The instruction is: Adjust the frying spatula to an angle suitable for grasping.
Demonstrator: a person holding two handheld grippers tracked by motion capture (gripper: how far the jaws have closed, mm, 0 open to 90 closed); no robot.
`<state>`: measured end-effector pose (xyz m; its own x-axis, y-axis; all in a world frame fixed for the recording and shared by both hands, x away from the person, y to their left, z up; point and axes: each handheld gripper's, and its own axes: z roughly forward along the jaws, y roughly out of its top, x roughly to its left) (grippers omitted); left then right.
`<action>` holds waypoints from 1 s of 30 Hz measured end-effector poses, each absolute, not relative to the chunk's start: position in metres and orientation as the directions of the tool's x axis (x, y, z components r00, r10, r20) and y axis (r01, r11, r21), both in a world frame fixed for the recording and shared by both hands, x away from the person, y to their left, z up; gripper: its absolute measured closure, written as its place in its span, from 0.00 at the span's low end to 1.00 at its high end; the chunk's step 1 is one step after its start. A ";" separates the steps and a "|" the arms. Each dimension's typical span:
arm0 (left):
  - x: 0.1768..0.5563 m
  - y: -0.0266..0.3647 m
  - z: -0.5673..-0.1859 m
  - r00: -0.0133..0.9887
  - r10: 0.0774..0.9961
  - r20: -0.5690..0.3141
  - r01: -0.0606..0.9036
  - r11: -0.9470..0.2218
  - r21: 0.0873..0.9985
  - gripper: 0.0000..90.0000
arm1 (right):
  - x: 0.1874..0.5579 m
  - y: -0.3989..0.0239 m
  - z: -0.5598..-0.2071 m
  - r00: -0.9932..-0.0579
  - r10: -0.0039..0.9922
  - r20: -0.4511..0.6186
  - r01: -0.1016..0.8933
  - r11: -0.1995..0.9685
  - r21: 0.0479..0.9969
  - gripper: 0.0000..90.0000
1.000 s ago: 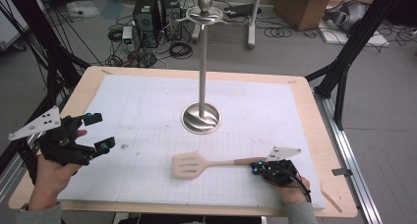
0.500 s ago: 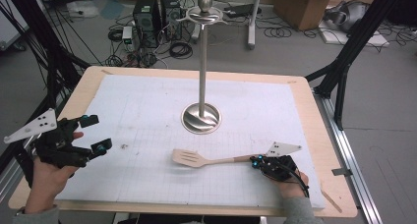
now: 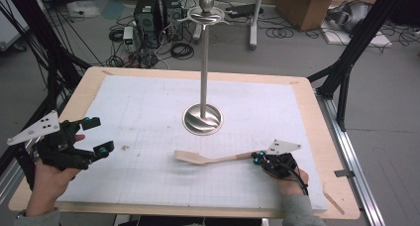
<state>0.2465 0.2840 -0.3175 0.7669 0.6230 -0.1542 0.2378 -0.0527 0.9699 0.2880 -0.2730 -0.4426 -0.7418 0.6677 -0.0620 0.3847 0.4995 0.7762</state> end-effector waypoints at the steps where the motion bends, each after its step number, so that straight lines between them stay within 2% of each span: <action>1: 0.246 0.284 -0.317 0.767 0.623 -0.153 0.237 -0.054 0.970 0.02 | 0.289 -0.273 -0.443 -0.743 0.667 -0.065 0.379 0.499 0.779 1.00; 4: 0.245 0.285 -0.317 0.765 0.626 -0.153 0.237 -0.053 0.970 0.02 | 0.289 -0.274 -0.444 -0.755 0.654 -0.046 0.395 0.510 0.764 1.00; 12: 0.242 0.294 -0.318 0.754 0.637 -0.160 0.239 -0.039 0.970 0.02 | 0.286 -0.273 -0.447 -0.773 0.624 -0.111 0.361 0.578 0.732 1.00; 30: 0.235 0.297 -0.320 0.737 0.657 -0.156 0.243 -0.043 0.969 0.02 | 0.306 -0.288 -0.451 -0.718 0.689 -0.101 0.397 0.525 0.753 1.00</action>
<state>0.2348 0.2974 -0.3197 0.7375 0.6571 -0.1560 0.2431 -0.0429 0.9690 0.3058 -0.2875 -0.4513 -0.7181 0.6886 -0.1012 0.3972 0.5248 0.7529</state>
